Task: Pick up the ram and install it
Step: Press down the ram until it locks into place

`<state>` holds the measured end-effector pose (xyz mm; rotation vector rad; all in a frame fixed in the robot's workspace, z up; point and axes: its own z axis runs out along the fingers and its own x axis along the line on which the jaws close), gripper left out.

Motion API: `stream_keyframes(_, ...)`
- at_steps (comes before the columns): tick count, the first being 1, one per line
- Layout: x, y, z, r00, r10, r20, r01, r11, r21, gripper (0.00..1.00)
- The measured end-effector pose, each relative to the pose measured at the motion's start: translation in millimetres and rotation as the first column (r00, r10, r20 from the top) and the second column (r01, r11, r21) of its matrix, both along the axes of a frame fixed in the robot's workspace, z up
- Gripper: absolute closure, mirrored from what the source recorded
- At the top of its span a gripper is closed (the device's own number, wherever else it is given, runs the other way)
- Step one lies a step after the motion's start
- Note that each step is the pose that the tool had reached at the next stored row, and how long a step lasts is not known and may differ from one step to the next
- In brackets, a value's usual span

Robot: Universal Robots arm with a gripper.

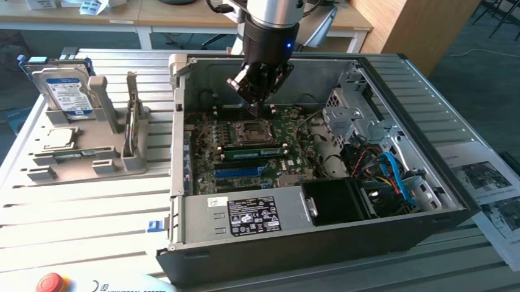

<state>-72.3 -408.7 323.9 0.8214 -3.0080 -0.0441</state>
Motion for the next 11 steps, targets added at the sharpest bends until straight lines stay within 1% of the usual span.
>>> stream_keyframes(2, 0.0, 0.0, -0.4, 0.9994, -0.036, 0.0001, 0.036, 0.9994, 0.0001, 0.9)
stream_keyframes(5, 0.0, 0.0, -0.8, 0.996, -0.089, 0.0001, 0.089, 0.996, 0.0, 0.9)
stream_keyframes(8, 0.0, 0.0, -1.3, 0.9895, -0.145, 0.0001, 0.145, 0.9895, 0.0, 0.9)
stream_keyframes(11, 0.0, 0.0, -1.8, 0.9803, -0.198, 0.0002, 0.198, 0.9803, 0.0001, 0.9)
